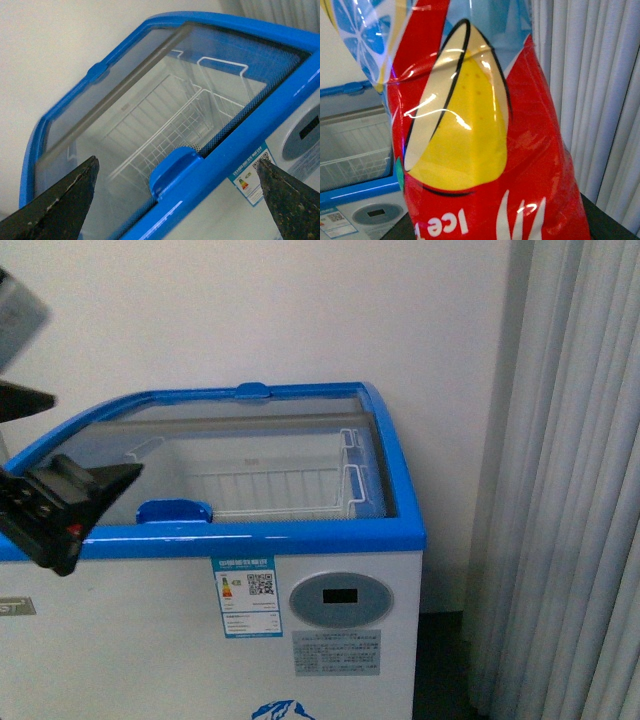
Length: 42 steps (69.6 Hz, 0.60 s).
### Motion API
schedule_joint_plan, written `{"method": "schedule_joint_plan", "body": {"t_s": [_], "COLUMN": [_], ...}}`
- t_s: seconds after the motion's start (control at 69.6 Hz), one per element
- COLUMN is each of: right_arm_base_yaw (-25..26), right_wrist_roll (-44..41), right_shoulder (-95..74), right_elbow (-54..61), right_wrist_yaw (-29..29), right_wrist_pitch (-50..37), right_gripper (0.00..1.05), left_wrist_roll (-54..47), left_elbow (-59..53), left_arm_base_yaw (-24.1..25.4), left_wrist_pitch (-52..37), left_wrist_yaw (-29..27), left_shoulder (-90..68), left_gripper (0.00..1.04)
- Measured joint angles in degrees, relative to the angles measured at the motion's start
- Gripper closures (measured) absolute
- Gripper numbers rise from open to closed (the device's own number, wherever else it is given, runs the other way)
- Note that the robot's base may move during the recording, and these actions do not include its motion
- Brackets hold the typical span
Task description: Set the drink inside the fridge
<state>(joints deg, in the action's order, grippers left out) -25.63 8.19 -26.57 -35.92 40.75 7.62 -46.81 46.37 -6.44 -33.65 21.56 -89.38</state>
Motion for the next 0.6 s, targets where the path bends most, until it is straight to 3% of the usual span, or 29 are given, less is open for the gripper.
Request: {"method": "schedule_joint_plan", "body": {"t_s": [0.258, 0.603], "right_arm_base_yaw": [0.0, 0.0], "right_wrist_roll": [0.0, 0.0], "right_shoulder": [0.0, 0.0], "right_elbow": [0.0, 0.0], "right_wrist_yaw": [0.0, 0.0], "right_wrist_pitch": [0.0, 0.0], "right_gripper": [0.62, 0.62], "left_wrist_roll": [-20.8, -34.7], "left_elbow": [14.2, 25.2], "left_arm_base_yaw": [0.5, 2.3], "left_wrist_pitch": [9.6, 18.5], "left_wrist_yaw": [2.7, 2.6], "left_shoulder": [-10.4, -19.5], "left_gripper": [0.08, 0.08]}}
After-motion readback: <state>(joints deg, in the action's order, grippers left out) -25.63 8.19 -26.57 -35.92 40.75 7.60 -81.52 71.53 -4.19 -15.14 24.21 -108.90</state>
